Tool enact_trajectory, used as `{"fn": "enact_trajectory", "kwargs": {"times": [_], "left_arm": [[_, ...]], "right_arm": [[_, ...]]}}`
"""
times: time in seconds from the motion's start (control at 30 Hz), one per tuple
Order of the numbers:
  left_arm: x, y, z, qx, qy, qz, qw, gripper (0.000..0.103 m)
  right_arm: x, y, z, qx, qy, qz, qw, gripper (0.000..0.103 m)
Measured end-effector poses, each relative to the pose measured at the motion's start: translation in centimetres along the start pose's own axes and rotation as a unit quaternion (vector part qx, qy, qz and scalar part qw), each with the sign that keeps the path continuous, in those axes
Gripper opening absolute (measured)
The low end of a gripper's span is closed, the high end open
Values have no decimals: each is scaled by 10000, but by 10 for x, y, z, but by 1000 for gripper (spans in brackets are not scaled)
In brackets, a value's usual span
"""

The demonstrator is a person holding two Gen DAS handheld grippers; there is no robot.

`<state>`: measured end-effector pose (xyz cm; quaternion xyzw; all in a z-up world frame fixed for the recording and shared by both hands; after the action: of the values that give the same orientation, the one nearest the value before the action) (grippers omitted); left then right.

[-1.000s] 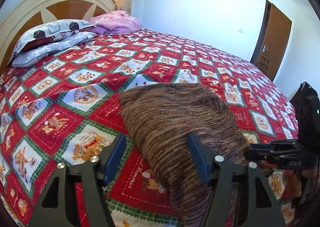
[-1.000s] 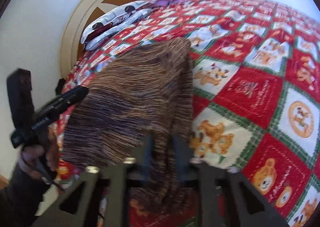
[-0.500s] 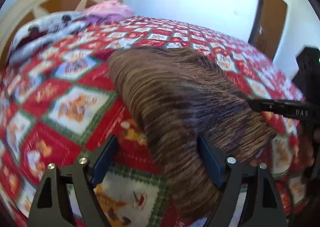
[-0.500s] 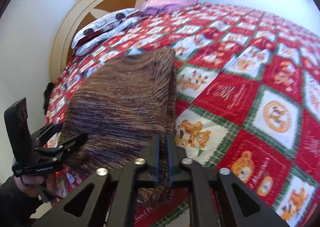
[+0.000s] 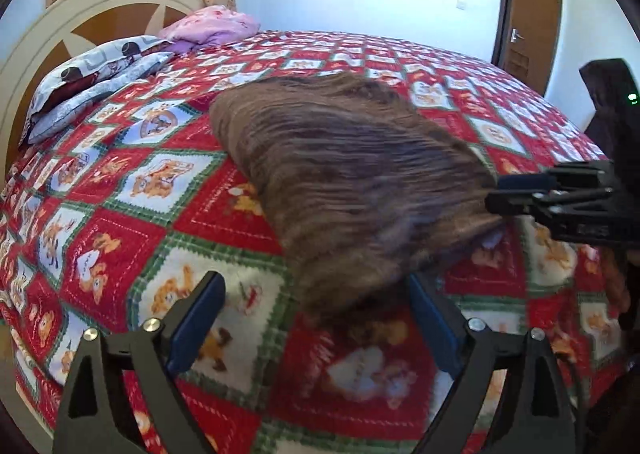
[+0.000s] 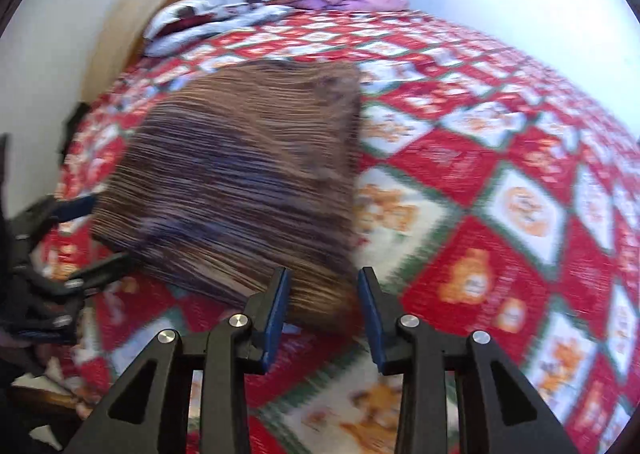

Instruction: Fold small clothes

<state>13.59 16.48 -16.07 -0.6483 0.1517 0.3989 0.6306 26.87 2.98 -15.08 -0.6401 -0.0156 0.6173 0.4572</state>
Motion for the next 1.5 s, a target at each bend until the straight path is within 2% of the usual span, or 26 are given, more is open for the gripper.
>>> {"fn": "enact_trajectory", "kwargs": {"times": [0.07,0.17,0.27,0.37,0.47,0.57,0.83,1.5], "left_arm": [[-16,-3,-2,48,18,-124,9999,94],[-43,-13,-2,100,-32,-417,9991,94],[-71,-27,2,-19,-111,-749,9971,94],[-97,-40,5,-125,-95,-1091,9939,96],[-120,-51,9,-236,-59,-1424,9895,98],[-132,-57,12,-275,-29,-1589,9869,98],[-143,-60,15,-359,4,-1722,9844,99],[-144,-58,13,-361,0,-1720,9844,99]], "right_arm": [[-19,2,0,192,-117,-164,9996,38],[-45,1,9,108,1,-410,9991,47],[-75,-3,23,82,52,-738,9972,50],[-107,-10,40,34,120,-1191,9928,57],[-131,-15,55,-27,107,-1521,9883,58],[-149,-19,69,-133,185,-1788,9836,60],[-159,-19,82,-214,185,-1879,9818,61],[-157,-12,78,-132,120,-1856,9825,61]]}}
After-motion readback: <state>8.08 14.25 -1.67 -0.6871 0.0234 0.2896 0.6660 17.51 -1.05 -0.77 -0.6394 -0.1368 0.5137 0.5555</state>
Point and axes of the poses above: each gripper's, at about its wrist camera, not at the fingertips, and x roughly the way its jaws point, z to its left, y to its underside, the point moved 6 cm from there along x, roughly the way its jaws point, and after that the axes turned 11 degrees about -y, right-handed, at the moved point
